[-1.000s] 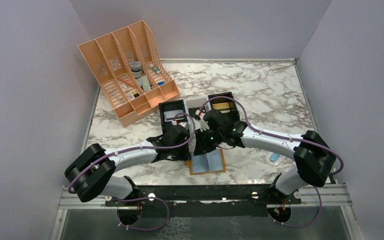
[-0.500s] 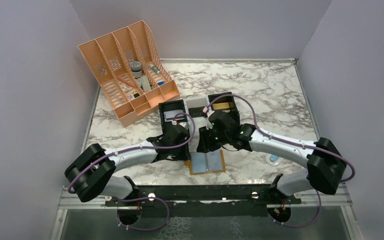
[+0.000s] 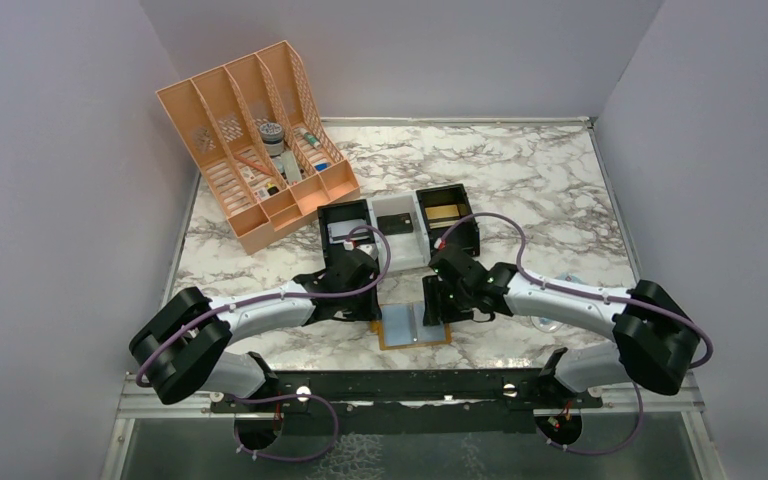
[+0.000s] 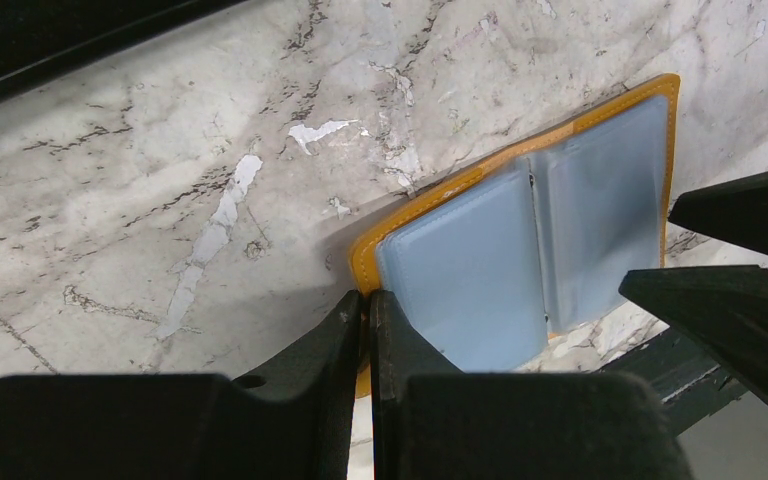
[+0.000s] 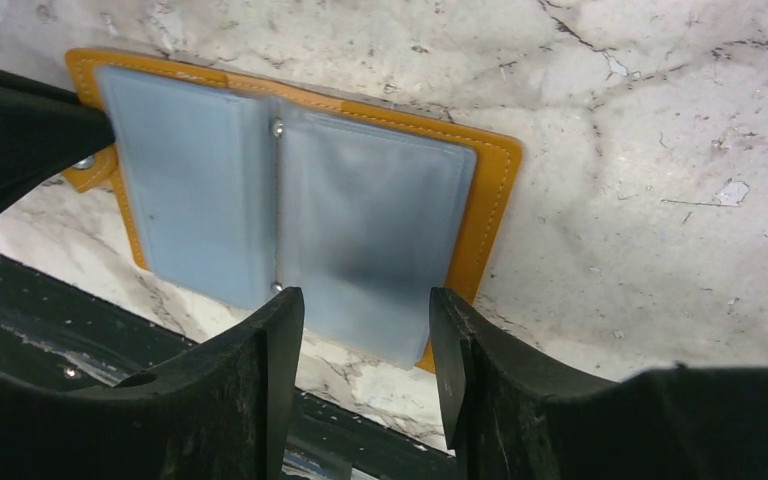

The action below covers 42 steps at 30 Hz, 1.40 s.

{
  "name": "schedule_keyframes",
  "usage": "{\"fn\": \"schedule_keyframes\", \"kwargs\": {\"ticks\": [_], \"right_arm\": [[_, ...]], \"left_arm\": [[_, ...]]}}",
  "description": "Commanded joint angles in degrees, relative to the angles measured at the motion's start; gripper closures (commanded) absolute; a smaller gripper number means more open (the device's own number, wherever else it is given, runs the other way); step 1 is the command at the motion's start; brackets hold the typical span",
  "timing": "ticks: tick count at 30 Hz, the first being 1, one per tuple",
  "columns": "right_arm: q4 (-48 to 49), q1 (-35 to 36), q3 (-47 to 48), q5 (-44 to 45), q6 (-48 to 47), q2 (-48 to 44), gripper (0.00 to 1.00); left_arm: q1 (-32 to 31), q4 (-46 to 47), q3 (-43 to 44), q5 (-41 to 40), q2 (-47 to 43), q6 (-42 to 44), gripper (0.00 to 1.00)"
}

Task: Take the credit cards out of the card holder

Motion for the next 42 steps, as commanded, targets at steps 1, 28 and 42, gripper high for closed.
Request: {"fn": "schedule_keyframes", "kwargs": {"ticks": [1, 28, 42], "right_arm": [[-0.79, -0.05, 0.48, 3.16, 1.81, 1.69, 0.50], [-0.14, 0.04, 6.58, -1.72, -5.15, -1.70, 0.96], [6.49, 0.08, 8.52, -13.06, -8.50, 3.60, 0.78]], "left_arm": [[-0.20, 1.18, 0.11, 1.13, -0.84, 0.38, 0.89], [-0.25, 1.53, 0.48, 1.48, 0.32, 0.52, 0.89], [-0.30, 2.05, 0.78, 1.73, 0.95, 0.32, 0.89]]}}
